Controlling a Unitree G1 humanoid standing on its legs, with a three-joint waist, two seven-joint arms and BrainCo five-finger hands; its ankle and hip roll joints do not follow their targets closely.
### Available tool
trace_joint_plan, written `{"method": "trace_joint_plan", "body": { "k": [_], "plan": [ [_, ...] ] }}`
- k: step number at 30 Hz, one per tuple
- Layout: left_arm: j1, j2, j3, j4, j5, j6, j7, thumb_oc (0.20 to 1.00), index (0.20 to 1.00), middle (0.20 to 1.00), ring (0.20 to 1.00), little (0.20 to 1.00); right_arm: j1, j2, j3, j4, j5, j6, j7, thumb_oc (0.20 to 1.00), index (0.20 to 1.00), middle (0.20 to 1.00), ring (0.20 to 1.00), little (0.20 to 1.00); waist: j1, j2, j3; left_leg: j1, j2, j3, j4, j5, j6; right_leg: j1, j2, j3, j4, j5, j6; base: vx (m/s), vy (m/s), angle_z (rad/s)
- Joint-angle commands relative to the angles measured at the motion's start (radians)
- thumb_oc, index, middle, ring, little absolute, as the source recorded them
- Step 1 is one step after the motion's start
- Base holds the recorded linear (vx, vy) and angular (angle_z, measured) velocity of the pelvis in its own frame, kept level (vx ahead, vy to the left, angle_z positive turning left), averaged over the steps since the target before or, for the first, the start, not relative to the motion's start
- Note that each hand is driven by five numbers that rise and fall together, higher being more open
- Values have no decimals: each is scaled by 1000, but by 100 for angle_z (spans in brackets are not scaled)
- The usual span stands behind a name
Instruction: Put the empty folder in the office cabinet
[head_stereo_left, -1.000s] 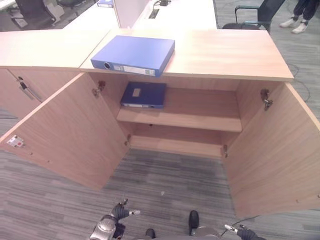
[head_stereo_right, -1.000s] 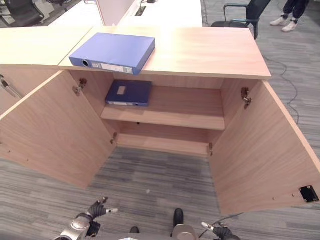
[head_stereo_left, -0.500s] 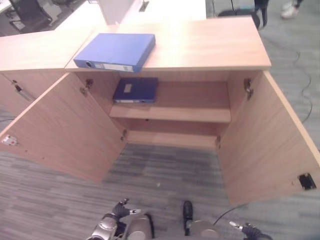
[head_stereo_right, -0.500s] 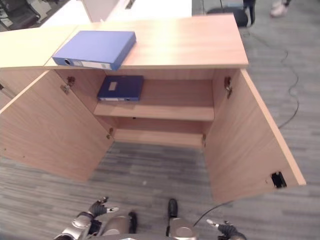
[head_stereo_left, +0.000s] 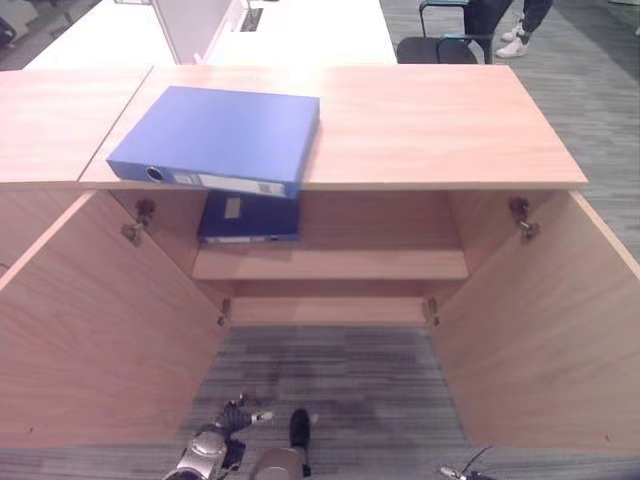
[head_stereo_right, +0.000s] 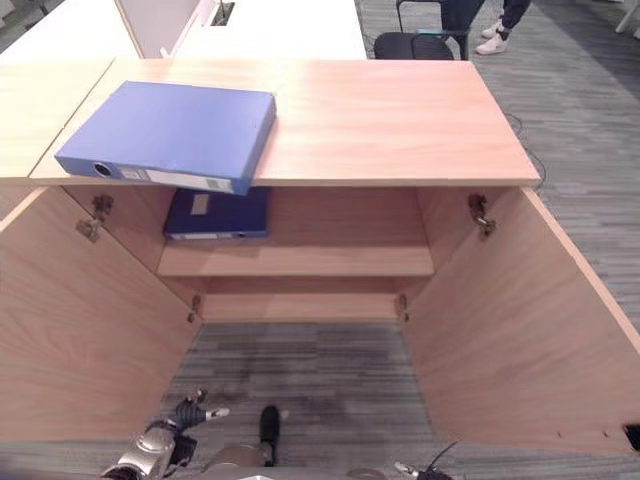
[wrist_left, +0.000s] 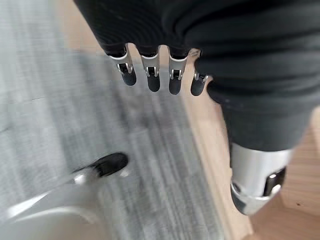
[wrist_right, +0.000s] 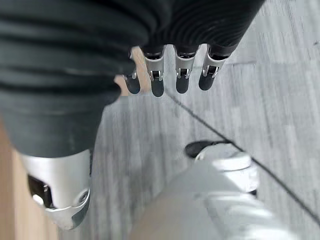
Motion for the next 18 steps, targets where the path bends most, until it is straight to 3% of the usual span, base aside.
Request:
{"method": "trace_joint_plan", "body": {
  "k": [1,7,8,9,10,11,12,13,14,18],
  "plan": [
    [21,7,10,-13,40,-10,8,1000,1000,1000,1000,1000,-4,-61,19,-40,-11,-4,-6,1000,1000,1000,1000,1000,21,-4,9,-142,63,-30,140,-56,-78,7,-26,0,-53,118,38,54,162,6],
    [6,35,12,-44,36,-10,6,1000,1000,1000,1000,1000,-26,-56,18,-57,4,-9,-5,1000,1000,1000,1000,1000,22,-1,18,-129,39,-15,147,-94,-45,-66,-36,-27,76,203,49,44,175,-6],
    [4,40,15,-51,32,-8,7,1000,1000,1000,1000,1000,-33,-54,22,-62,3,-9,-6,1000,1000,1000,1000,1000,27,6,29,-123,42,-7,144,-96,-37,-83,-42,-67,121,224,48,3,210,-9],
    [2,46,25,-56,24,-5,9,1000,1000,1000,1000,1000,-40,-46,32,-74,-2,-12,-7,1000,1000,1000,1000,1000,35,24,36,-100,46,7,133,-104,-26,-104,-43,-149,197,224,49,27,257,-22],
    [4,47,28,-54,24,-3,9,1000,1000,1000,1000,1000,-39,-40,34,-78,-5,-13,-6,1000,1000,1000,1000,1000,35,26,36,-84,43,12,125,-107,-23,-114,-43,-177,214,220,51,146,281,-41],
    [7,46,37,-48,20,-4,11,1000,1000,1000,1000,1000,-32,-32,40,-84,-7,-17,-8,1000,1000,1000,1000,1000,29,29,32,-43,35,10,101,-110,-23,-142,-16,-208,181,170,29,129,119,-42],
    [8,46,37,-48,20,-4,11,1000,1000,1000,1000,1000,-32,-32,40,-84,-7,-17,-9,1000,1000,1000,1000,1000,27,28,34,-38,34,9,98,-111,-24,-139,-17,-209,186,164,28,196,85,-38],
    [9,45,38,-40,19,-8,10,1000,1000,1000,1000,1000,-25,-30,43,-87,-5,-21,-8,1000,1000,1000,1000,1000,18,34,34,-16,35,-2,91,-115,-28,-153,17,-212,122,94,8,194,-11,-7],
    [6,40,26,-37,24,-12,9,1000,1000,1000,1000,1000,-25,-29,47,-87,0,-23,-9,1000,1000,1000,1000,1000,-7,38,51,9,25,-28,91,-125,-29,-194,44,-180,68,90,2,192,-5,2],
    [9,22,24,-39,29,-18,12,1000,1000,1000,1000,1000,-9,-36,52,-79,-3,-24,-9,1000,1000,1000,1000,1000,-16,32,45,53,12,-37,64,-128,-39,-123,55,-143,-50,99,0,91,-51,53]
  ]
}}
